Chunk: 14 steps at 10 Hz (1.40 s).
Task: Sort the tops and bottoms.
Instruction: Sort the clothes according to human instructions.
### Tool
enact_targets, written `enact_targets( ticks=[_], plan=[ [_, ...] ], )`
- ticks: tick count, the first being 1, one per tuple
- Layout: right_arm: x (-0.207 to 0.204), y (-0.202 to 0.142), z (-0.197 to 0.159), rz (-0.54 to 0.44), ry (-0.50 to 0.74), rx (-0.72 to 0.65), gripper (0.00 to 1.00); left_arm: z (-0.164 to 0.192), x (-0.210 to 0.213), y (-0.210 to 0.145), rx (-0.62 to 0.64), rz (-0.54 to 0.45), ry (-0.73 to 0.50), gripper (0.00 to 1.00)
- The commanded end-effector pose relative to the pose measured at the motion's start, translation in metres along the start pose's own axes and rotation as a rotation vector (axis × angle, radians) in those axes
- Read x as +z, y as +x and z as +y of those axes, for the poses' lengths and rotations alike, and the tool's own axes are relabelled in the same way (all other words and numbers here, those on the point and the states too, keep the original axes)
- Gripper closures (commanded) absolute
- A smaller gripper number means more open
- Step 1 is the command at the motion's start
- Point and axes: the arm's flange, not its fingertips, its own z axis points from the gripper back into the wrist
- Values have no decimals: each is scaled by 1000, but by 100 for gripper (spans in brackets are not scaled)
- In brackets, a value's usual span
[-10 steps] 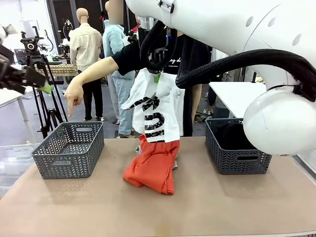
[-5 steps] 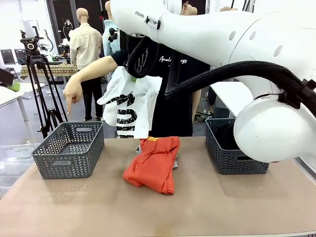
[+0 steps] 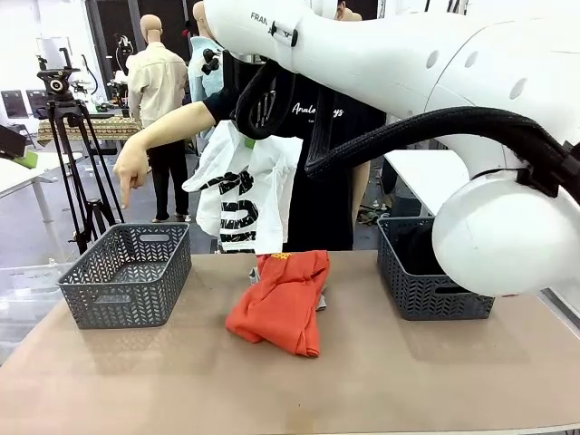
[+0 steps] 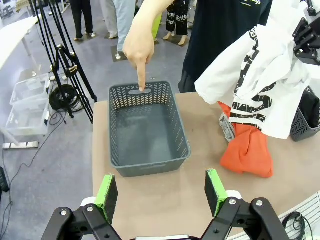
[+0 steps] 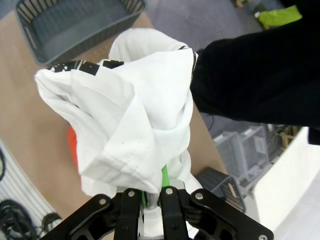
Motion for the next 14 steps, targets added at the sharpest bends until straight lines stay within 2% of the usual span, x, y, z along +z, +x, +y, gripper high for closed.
enact_targets(
  ticks=[1, 3, 5, 6, 7, 8, 12, 13, 14],
  plan=[
    [14, 76, 4, -52, -116, -46, 100, 1, 2, 0, -3, -5, 3, 9],
    [9, 144, -3, -98, -98, -28, 100, 1, 2, 0, -3, -5, 3, 9],
    [-3, 205, -12, -212, -36, -16, 100, 1, 2, 0, -3, -5, 3, 9],
    [-7, 227, -14, -270, -11, -2, 100, 1, 2, 0, -3, -5, 3, 9],
    [-4, 236, -15, -270, 0, 18, 100, 1, 2, 0, -3, -5, 3, 9],
    [-39, 59, 54, -213, -52, 0, 100, 1, 2, 0, -3, -5, 3, 9],
    [-44, 60, 54, -227, -37, 0, 100, 1, 2, 0, -3, -5, 3, 9],
    [-38, 95, 64, -261, -128, -48, 100, 1, 2, 0, -3, -5, 3, 9],
    [-30, 135, 73, -326, -168, -83, 100, 1, 2, 0, -3, -5, 3, 9]
  ],
)
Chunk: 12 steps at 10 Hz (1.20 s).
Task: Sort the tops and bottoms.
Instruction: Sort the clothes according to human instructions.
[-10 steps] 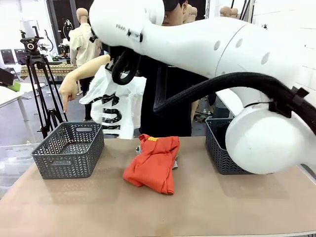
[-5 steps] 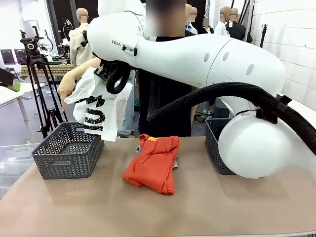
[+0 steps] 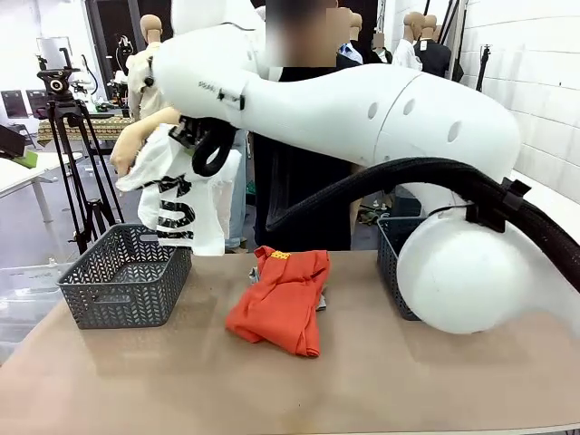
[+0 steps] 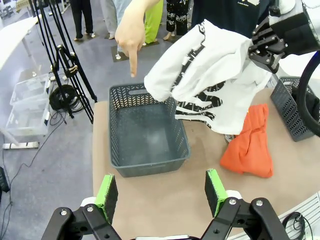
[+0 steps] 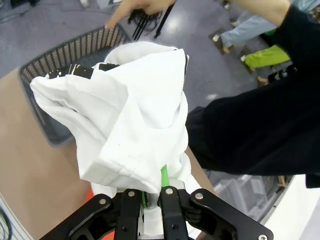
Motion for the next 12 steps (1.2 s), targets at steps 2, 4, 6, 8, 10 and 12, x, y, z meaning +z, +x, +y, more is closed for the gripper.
enact_targets(
  ticks=[2, 4, 6, 8, 10, 12],
  plan=[
    [-4, 112, 6, -154, -136, -69, 100, 1, 1, 0, -3, -4, 3, 9],
    [-31, 150, 4, -194, -76, -114, 100, 1, 1, 0, -3, -4, 3, 9],
    [-83, 168, 2, -190, 14, -186, 100, 1, 1, 0, -3, -4, 3, 9],
    [-150, 172, 9, -262, 83, -199, 100, 1, 1, 0, -3, -4, 3, 9],
    [-181, 178, 15, -336, 101, -181, 100, 1, 1, 0, -3, -4, 3, 9],
    [-135, -1, 62, -277, 84, -194, 100, 1, 1, 0, -3, -4, 3, 9]
  ],
)
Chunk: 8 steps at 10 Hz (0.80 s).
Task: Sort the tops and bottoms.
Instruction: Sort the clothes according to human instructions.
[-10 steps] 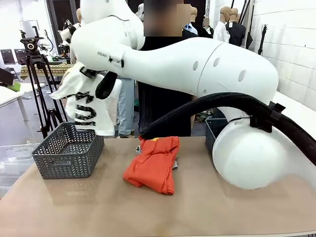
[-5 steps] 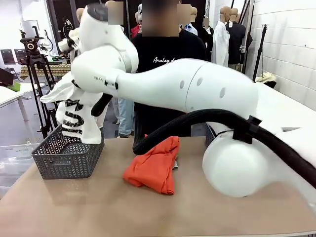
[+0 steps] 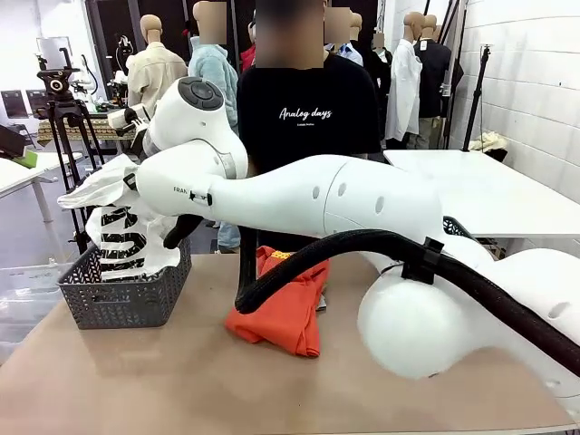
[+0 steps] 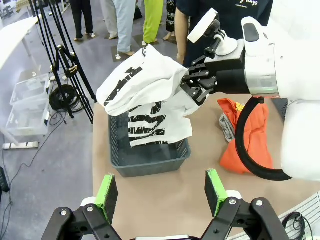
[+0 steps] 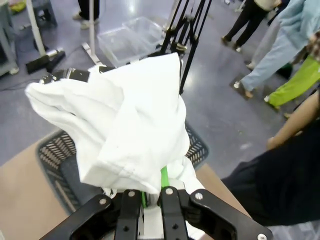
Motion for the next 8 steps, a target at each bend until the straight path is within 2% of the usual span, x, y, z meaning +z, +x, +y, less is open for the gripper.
enact_targets(
  ticks=[1, 4, 6, 8],
  plan=[
    [-6, -6, -2, 27, -9, -27, 100, 0, 1, 0, -3, -4, 3, 9],
    [-7, -6, -2, 24, -3, -4, 100, 0, 1, 0, -3, -4, 3, 9],
    [-36, 18, 6, -52, -15, 43, 100, 0, 1, 0, -3, -4, 3, 9],
    [-74, 38, 4, -40, 15, 20, 100, 0, 1, 0, -3, -4, 3, 9]
  ],
)
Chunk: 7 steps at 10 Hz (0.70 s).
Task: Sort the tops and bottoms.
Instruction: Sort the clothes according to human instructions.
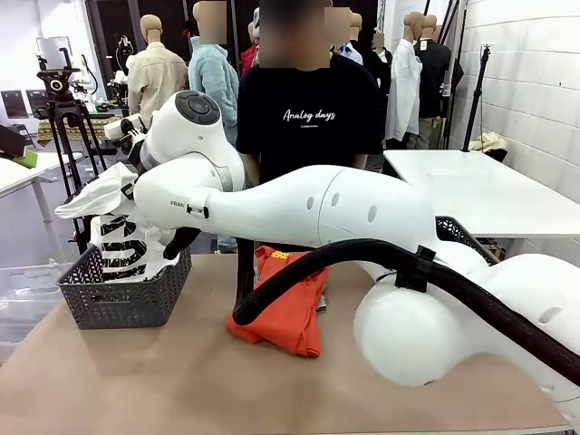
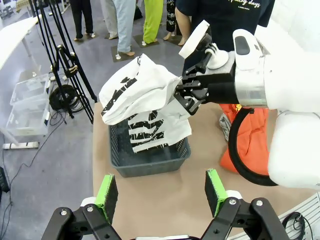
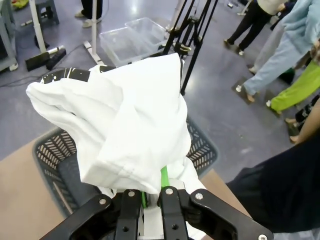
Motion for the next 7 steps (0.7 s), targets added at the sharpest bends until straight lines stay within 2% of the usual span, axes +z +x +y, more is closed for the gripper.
enact_targets(
  ticks=[1, 2, 5, 6, 7],
  plan=[
    [-71, 58, -12, 3, 14, -49, 100, 0, 1, 0, -3, -4, 3, 9],
    [-85, 64, -13, 38, 7, -67, 100, 0, 1, 0, -3, -4, 3, 9],
    [-122, 62, -24, 71, 99, -94, 100, 0, 1, 0, -3, -4, 3, 9],
    [-132, 60, -24, 91, 129, -103, 96, 0, 1, 0, -3, -4, 3, 9],
    [-138, 58, -25, 106, 163, -120, 81, 0, 1, 0, -3, -4, 3, 9]
  ],
)
